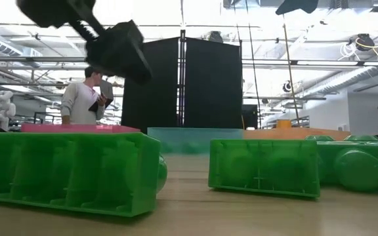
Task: Sort blocks
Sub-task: Put the green game piece into the blue bin
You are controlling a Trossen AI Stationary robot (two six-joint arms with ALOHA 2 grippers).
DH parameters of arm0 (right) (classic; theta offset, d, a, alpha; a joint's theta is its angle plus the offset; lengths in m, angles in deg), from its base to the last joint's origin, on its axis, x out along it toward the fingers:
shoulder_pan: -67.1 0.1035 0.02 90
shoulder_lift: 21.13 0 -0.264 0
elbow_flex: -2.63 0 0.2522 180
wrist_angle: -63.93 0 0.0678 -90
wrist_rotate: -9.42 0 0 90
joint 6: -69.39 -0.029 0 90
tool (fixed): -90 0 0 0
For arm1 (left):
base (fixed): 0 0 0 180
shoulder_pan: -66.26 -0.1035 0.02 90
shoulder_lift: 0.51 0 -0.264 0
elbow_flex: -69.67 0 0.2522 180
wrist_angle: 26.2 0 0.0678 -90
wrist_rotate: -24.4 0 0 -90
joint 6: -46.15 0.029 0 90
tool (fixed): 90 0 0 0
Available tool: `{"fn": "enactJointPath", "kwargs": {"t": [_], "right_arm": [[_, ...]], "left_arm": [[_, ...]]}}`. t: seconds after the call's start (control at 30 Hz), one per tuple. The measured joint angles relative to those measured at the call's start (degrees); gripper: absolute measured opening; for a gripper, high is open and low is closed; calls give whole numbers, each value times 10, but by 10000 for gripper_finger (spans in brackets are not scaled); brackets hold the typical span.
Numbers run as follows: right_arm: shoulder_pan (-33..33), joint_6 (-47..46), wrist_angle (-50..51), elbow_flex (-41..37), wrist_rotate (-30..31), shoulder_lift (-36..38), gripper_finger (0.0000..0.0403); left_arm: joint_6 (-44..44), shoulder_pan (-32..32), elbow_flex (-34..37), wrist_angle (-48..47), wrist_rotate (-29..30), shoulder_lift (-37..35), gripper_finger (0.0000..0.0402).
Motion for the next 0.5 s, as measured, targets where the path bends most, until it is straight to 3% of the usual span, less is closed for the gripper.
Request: {"fn": "enactJointPath", "kwargs": {"t": [0.33, 0.5], "right_arm": [[0, 17, 5, 0, 0, 0, 258], [0, 20, 5, 0, 0, 0, 258]], "left_arm": [[-44, 47, 0, 17, 114, 37, 373], [-31, 62, 0, 18, 106, 77, 373]]}}
